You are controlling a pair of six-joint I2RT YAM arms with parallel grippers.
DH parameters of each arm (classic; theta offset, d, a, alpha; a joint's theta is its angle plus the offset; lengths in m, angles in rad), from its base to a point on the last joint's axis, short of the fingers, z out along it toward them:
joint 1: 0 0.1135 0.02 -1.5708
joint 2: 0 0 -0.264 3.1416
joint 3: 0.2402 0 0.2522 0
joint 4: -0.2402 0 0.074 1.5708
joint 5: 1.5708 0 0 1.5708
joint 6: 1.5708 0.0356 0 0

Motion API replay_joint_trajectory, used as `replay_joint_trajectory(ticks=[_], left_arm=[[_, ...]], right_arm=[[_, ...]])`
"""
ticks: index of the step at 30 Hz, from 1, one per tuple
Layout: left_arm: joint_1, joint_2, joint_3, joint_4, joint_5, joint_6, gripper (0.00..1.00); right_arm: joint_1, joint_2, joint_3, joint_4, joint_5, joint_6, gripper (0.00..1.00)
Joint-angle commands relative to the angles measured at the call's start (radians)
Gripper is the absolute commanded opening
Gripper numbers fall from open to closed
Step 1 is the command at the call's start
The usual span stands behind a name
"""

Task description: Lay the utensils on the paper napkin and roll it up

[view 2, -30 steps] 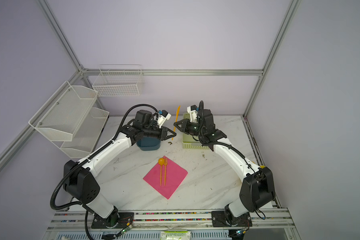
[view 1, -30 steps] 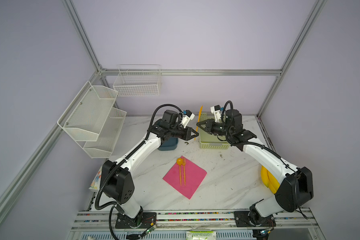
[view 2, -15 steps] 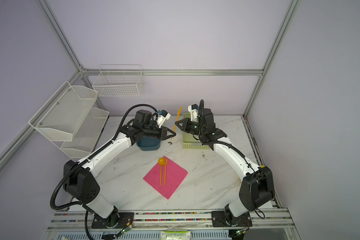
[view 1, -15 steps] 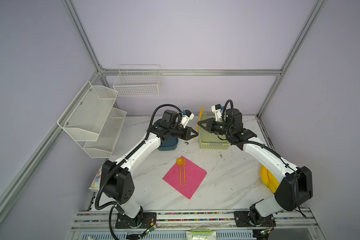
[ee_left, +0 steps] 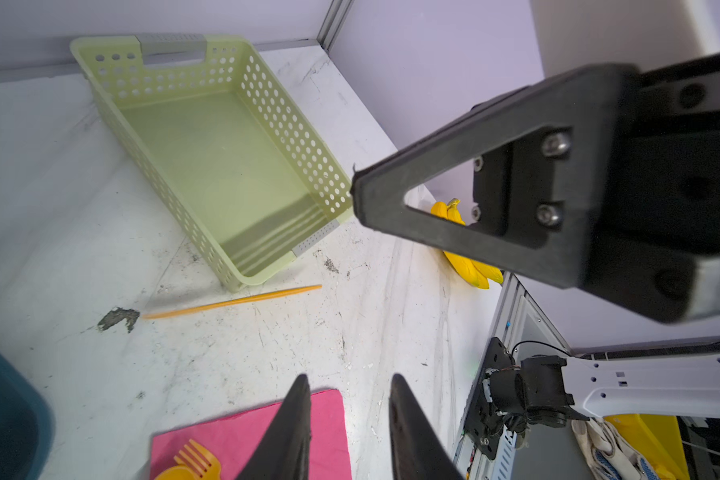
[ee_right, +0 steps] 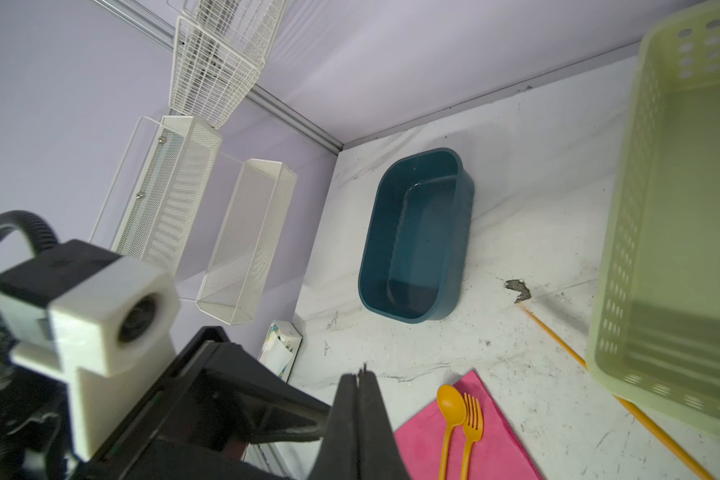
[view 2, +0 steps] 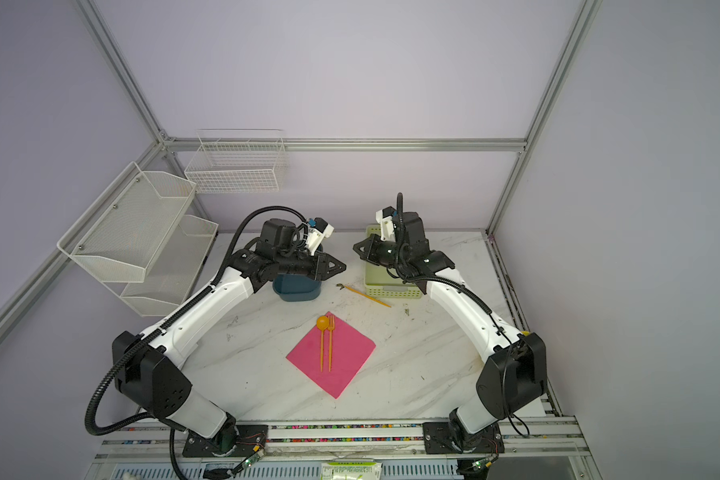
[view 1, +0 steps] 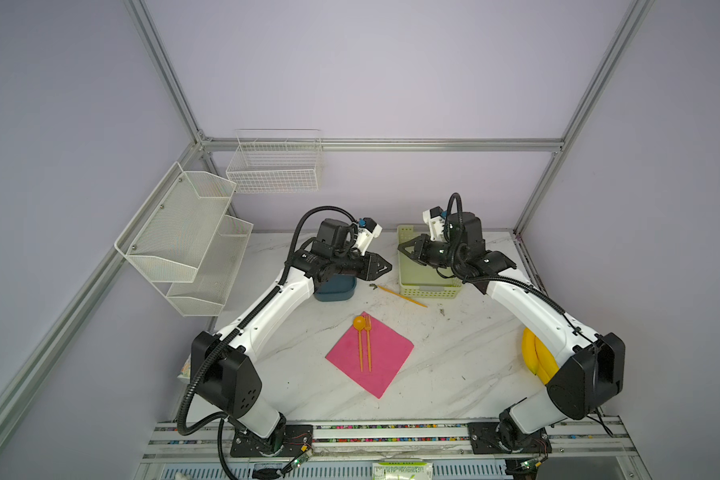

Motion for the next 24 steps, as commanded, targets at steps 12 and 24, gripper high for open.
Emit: replay_joint_trajectory(ticks=[12,24], left_arm=[[0.114,-0.060,-0.057,-0.061,-0.037,0.115,0.32],[0.204,-0.044,-0.094,-0.103,-0.125,0.246,0.32]], right_arm=[[0.031,0.113,0.054,-0.326,0.206,-0.141,0.09],[0.040,0.305,0.048,-0.402,0.227,-0.942,0.24]])
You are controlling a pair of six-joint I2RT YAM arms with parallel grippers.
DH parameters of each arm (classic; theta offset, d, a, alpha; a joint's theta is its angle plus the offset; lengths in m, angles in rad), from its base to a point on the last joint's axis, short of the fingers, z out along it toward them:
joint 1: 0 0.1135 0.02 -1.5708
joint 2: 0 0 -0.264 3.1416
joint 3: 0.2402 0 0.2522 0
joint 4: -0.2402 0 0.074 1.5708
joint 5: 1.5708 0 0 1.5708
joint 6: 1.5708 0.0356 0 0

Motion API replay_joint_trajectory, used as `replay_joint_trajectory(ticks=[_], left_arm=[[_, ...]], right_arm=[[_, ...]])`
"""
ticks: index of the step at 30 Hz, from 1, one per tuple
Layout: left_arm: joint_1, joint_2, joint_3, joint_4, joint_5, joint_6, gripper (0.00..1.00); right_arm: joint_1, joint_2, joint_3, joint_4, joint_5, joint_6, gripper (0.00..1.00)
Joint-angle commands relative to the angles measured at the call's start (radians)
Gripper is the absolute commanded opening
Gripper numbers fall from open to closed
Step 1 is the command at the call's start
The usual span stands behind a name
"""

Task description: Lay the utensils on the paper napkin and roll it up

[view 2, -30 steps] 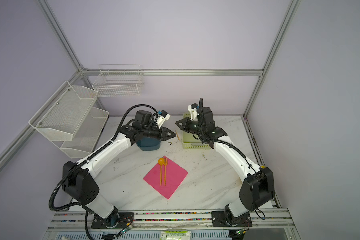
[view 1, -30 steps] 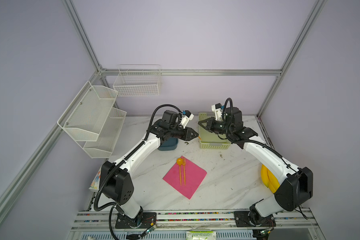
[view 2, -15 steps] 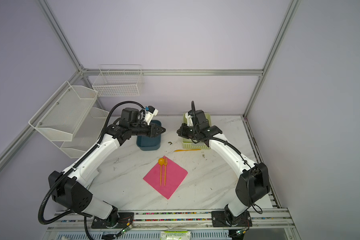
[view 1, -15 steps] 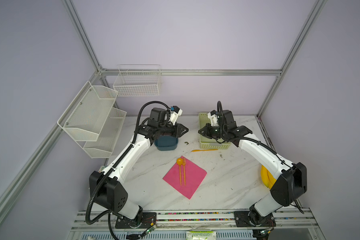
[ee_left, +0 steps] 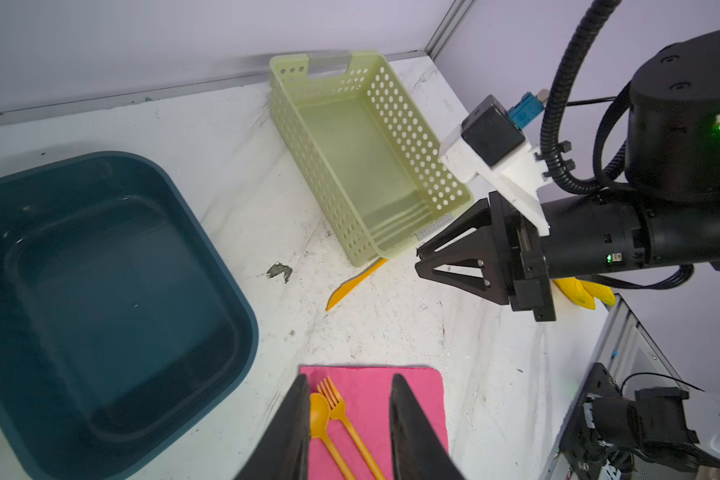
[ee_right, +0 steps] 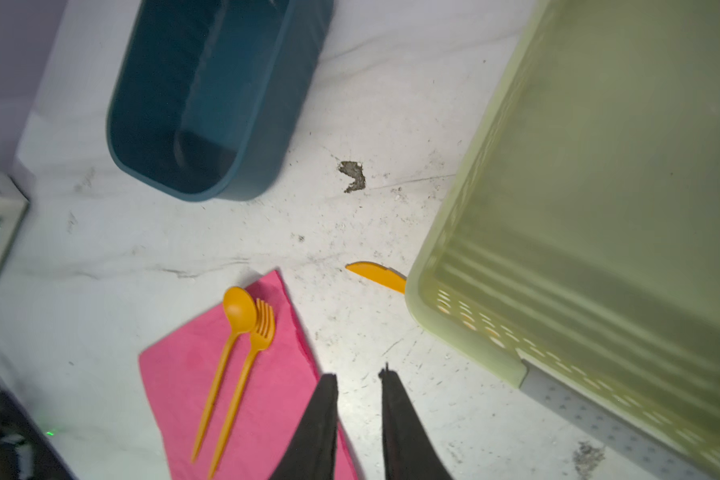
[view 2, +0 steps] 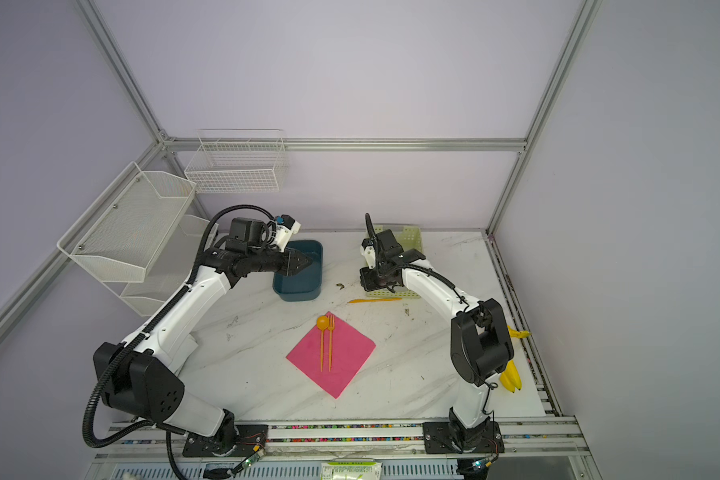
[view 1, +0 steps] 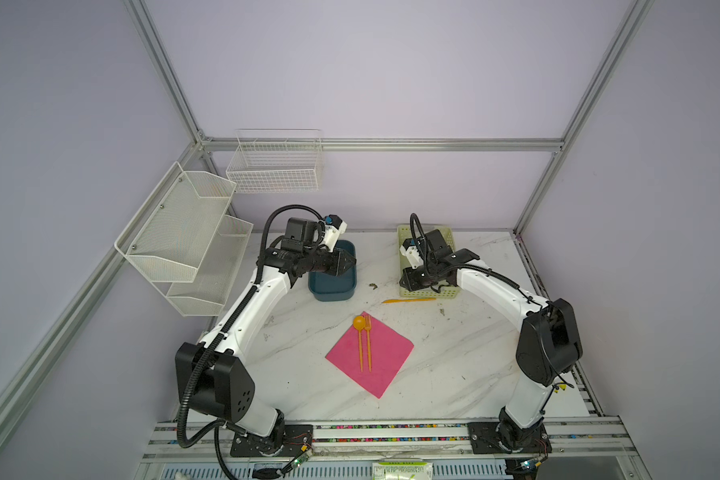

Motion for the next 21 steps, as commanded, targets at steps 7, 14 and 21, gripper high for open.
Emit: replay_joint_trajectory(ticks=[7,14,21], left_arm=[[0.024,0.012,-0.096,0.044,-0.066,0.088,0.32],[0.036,0.008,-0.125,0.051,-0.069,0.106,0.32],[0.044,0.000,-0.150,0.059,-0.060,0.110,0.32]], right_arm=[[0.063,0.172,0.004,-0.098,0.158,-0.559,0.24],[0.061,0.203,0.014,-0.065,0.247,-0.727,0.28],[0.041,0.258,0.076,-0.089,0.282,-0.795,0.36]])
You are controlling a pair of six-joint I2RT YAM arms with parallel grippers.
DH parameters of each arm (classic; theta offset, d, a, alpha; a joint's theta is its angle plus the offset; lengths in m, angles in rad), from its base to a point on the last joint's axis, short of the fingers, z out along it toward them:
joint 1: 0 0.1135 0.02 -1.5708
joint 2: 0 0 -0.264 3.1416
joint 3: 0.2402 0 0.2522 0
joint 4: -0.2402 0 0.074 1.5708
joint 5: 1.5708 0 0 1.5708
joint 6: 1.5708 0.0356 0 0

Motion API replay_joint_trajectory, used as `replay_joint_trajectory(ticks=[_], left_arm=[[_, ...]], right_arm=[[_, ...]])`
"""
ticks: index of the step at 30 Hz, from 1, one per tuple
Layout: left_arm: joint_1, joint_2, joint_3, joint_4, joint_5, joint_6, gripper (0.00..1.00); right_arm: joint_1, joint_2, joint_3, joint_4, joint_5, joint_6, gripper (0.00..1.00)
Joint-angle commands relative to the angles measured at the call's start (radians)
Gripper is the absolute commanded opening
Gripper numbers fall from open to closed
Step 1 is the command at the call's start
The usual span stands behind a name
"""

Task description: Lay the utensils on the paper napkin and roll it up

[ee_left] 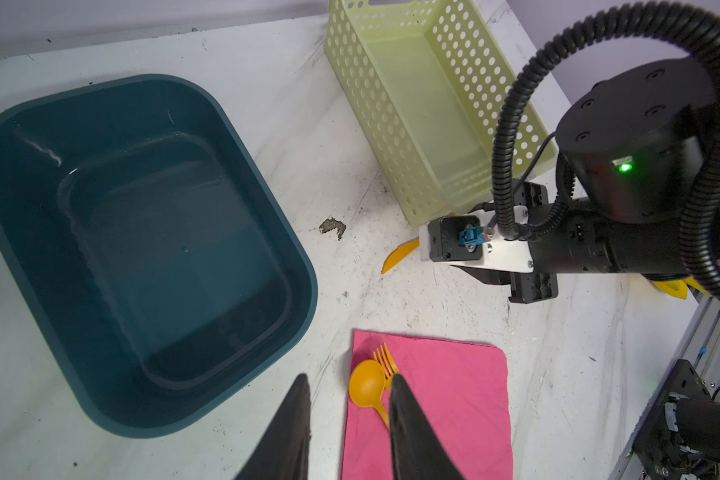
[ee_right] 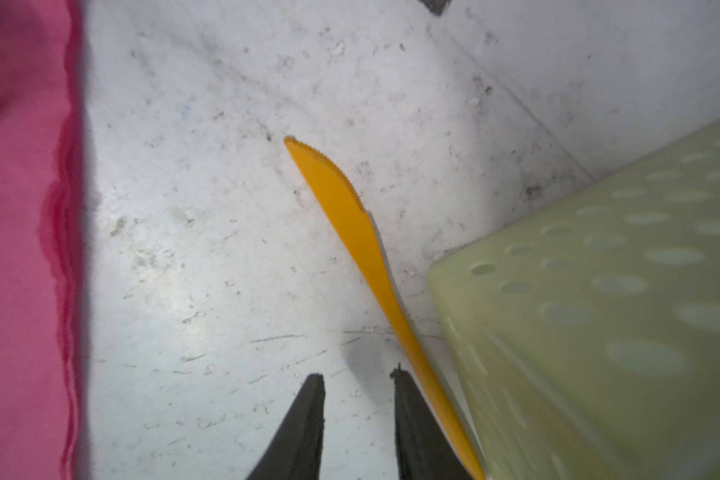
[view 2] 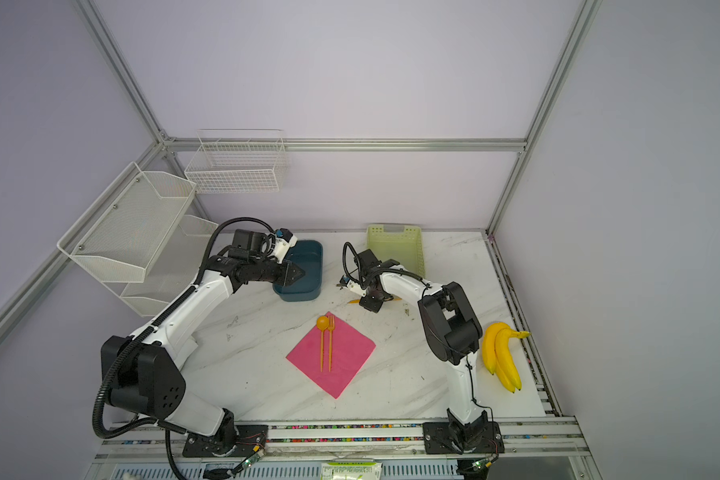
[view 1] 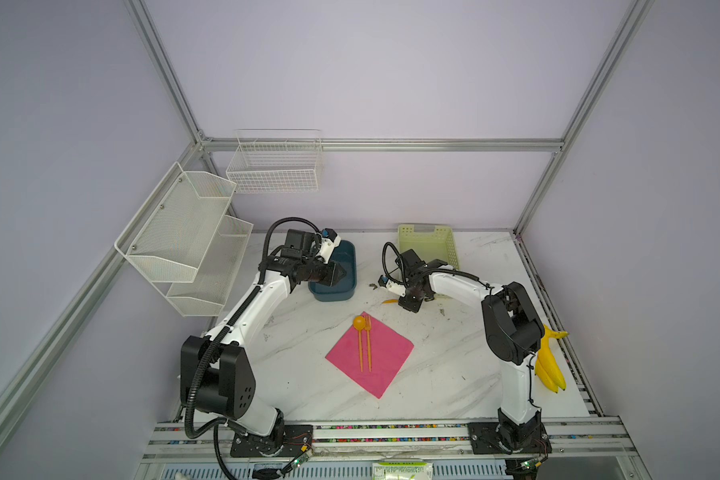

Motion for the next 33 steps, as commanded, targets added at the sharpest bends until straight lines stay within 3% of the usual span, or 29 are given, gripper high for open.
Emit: replay_joint_trajectory(ticks=[1,14,24,28,33], left_arm=[[0.008,-0.017,-0.036,0.034,0.008,0.038,0.32],[0.015,-0.013,-0.036,0.035,0.025,0.043,0.31],[0.016,-0.016,-0.036,0.033,0.027,0.047,0.31],[0.016,-0.016,-0.036,0.032,0.028,0.050,0.31],[0.016,-0.017,-0.036,0.032,0.028,0.050,0.31]], right_arm=[[-0.016,0.032,0.045,-0.029,0.027,-0.087,0.37],[-0.043,0.120,0.071,-0.062,-0.002,-0.115,0.39],[-0.049,0.153,0.095,-0.218,-0.135,-0.072,0.22],[-0.046,0.119,0.048,-0.210,-0.163,-0.009,0.16],[-0.042,0.057,-0.008,-0.161,-0.181,0.156,0.16]])
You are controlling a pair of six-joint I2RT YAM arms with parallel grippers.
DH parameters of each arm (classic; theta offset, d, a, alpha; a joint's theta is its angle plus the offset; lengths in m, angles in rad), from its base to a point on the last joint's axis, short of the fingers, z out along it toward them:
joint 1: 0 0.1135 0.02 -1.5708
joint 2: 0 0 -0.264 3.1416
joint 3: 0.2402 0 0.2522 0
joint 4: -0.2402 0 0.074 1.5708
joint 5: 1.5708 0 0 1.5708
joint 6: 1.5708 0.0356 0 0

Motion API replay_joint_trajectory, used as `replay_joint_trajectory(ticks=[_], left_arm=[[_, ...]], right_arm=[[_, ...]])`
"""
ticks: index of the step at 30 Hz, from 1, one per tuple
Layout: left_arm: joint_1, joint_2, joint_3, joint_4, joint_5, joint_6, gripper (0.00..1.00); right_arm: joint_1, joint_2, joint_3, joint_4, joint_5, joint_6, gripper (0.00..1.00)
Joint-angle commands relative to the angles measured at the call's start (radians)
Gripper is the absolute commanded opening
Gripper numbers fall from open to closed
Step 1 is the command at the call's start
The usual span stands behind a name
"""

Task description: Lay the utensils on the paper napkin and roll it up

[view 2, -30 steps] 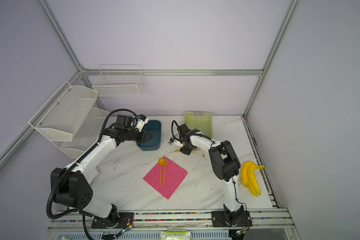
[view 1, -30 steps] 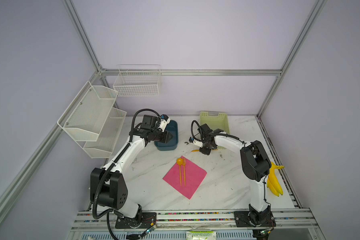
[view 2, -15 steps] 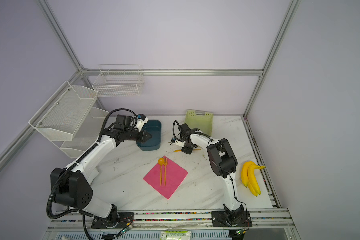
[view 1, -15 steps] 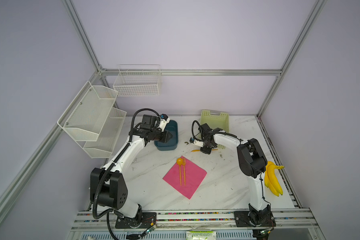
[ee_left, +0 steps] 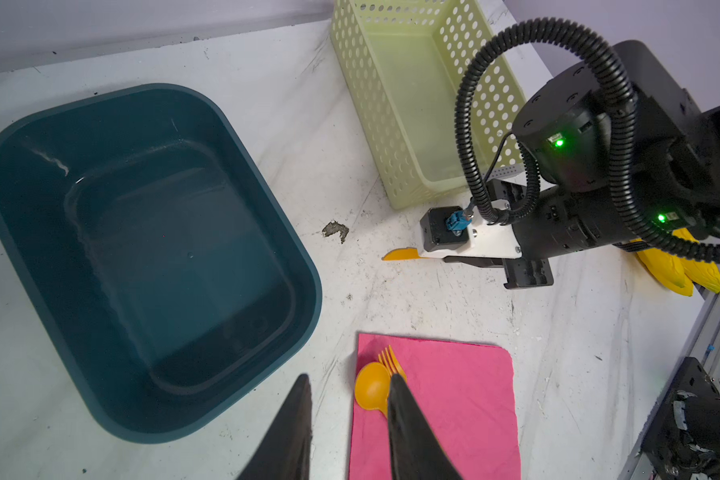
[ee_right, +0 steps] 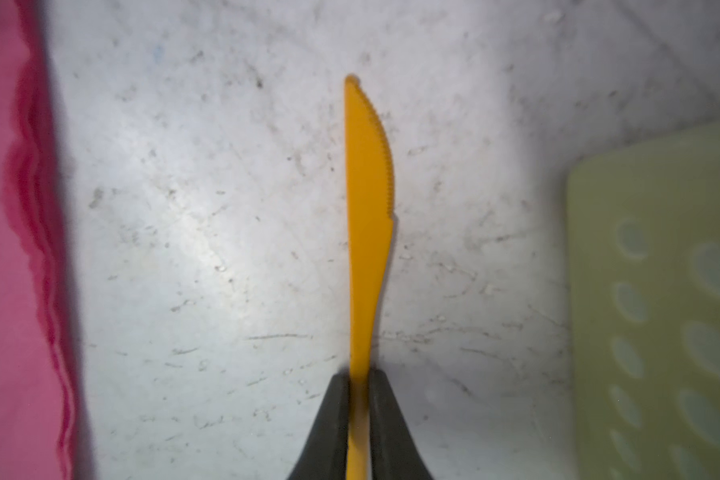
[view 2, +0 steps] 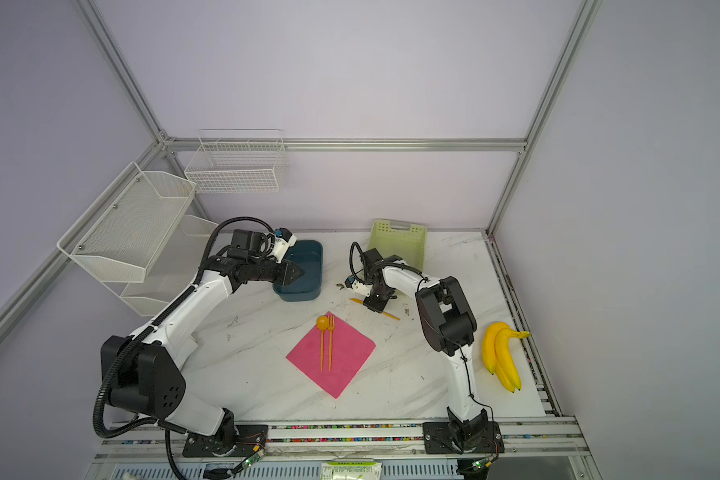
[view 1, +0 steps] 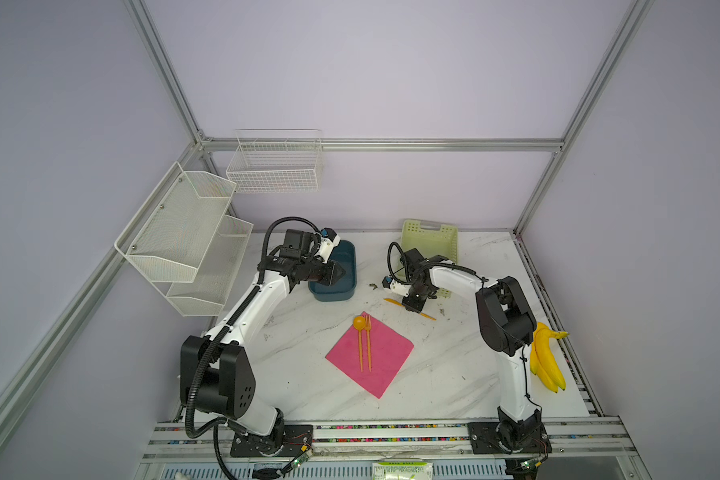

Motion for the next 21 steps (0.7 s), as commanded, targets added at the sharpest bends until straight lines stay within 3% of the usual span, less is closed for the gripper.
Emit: replay_joint_trajectory(ticks=[1,6,11,17,21], left_arm=[[0.007,-0.017,-0.035,0.020,0.017,0.032,0.31],[0.009,-0.016,-0.035,0.019,0.013,0.033,0.31],[0.009,-0.008,-0.032,0.018,0.017,0.032,0.31],[0.008,-0.003,-0.033,0.018,0.019,0.032,0.31],[0.009,0.003,-0.032,0.017,0.020,0.032,0.31]], right_arm=[[0.006,-0.030,-0.068,-0.034,-0.055,0.150,0.15],[0.015,-0.109,-0.156,0.025,-0.080,0.269,0.23],[0.020,-0.166,-0.230,0.031,0.013,0.271,0.32],[0.020,-0.165,-0.266,-0.011,0.054,0.250,0.31],[0.020,-0.163,-0.277,0.012,0.083,0.259,0.23]])
